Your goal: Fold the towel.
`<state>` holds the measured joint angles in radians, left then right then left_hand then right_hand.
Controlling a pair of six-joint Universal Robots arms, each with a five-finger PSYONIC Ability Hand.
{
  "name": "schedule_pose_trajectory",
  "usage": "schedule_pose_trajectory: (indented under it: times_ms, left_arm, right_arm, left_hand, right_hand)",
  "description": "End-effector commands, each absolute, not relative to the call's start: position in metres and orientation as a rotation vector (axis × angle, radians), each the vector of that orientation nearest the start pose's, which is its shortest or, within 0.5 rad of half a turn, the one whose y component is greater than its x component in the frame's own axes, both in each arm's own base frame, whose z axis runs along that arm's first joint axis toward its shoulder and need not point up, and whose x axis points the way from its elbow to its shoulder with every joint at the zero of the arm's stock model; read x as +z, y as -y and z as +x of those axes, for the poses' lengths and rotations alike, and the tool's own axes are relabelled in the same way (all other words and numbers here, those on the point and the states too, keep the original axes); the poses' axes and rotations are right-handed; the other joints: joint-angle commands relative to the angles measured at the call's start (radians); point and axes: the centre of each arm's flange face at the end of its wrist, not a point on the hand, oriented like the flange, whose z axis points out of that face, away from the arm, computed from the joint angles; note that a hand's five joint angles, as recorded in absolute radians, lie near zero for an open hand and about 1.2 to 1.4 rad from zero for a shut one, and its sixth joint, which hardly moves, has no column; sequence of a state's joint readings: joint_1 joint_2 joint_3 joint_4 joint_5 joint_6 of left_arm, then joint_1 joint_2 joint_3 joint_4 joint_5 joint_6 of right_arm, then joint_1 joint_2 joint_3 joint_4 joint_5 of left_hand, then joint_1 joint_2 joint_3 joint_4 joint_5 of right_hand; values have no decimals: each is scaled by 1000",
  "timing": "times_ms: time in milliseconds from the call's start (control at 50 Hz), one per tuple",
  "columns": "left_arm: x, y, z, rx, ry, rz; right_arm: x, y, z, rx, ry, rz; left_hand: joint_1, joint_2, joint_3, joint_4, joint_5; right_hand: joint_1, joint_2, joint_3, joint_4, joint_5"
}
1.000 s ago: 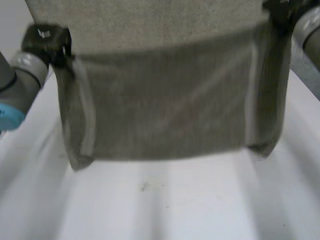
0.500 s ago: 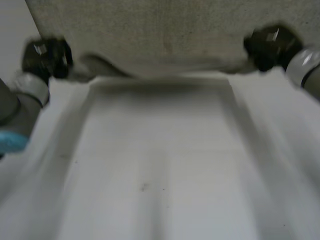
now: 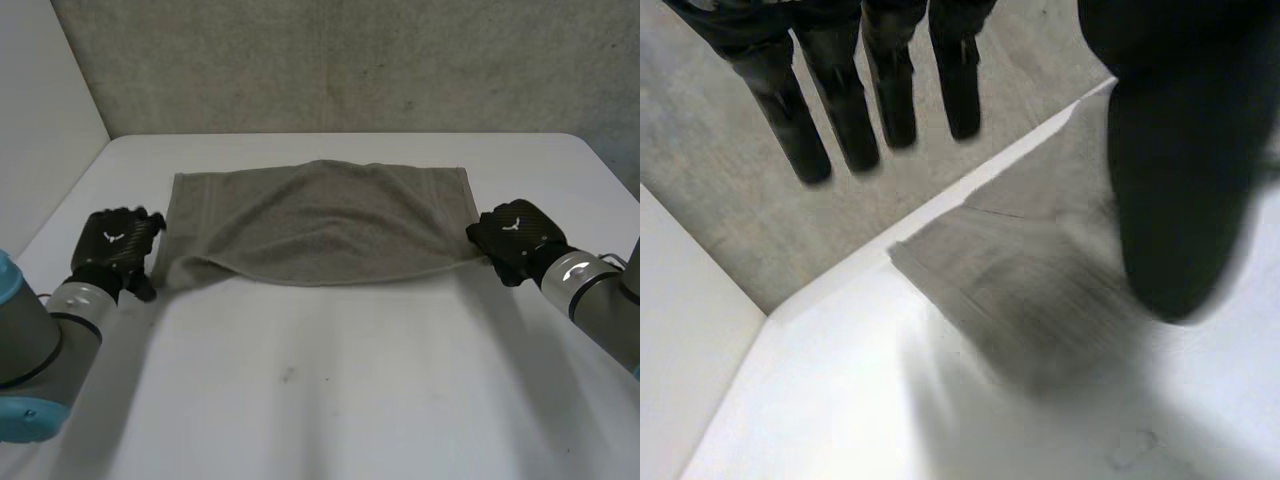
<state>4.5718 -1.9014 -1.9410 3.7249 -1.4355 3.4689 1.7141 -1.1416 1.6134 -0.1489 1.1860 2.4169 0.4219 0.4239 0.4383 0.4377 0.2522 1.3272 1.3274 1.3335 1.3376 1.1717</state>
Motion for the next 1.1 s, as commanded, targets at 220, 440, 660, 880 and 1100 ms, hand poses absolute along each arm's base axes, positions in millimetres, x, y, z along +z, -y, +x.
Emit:
schedule_pose_trajectory:
  times_ms: [220,440,660,880,1100]
  left_arm:
    - [178,303,-188,-2131,-2192,647]
    - [152,280,-190,-1899,-2541,595]
    - [138,279,-187,-1815,-2614,593]
    - [131,277,-192,-1812,-2667,662]
    - [123,289,-193,-1847,-2641,662]
  right_arm:
    - [173,342,184,-1906,-2242,-1041]
    - [173,346,178,-1889,-2267,-927]
    - [177,356,168,-1902,-2279,-829]
    - [172,358,166,-1891,-2301,-822]
    - [169,358,166,-1881,-2307,-823]
  left_hand:
    - [-153,-155,-169,-168,-157]
    - [-138,-140,-154,-154,-143]
    - [-123,-125,-140,-139,-128]
    - [59,57,42,43,54]
    - [191,188,174,175,186]
  right_hand:
    - [69,69,63,59,50]
    - [69,69,63,59,50]
    - [69,69,63,59,50]
    - [69,69,63,59,50]
    - [69,69,63,59,50]
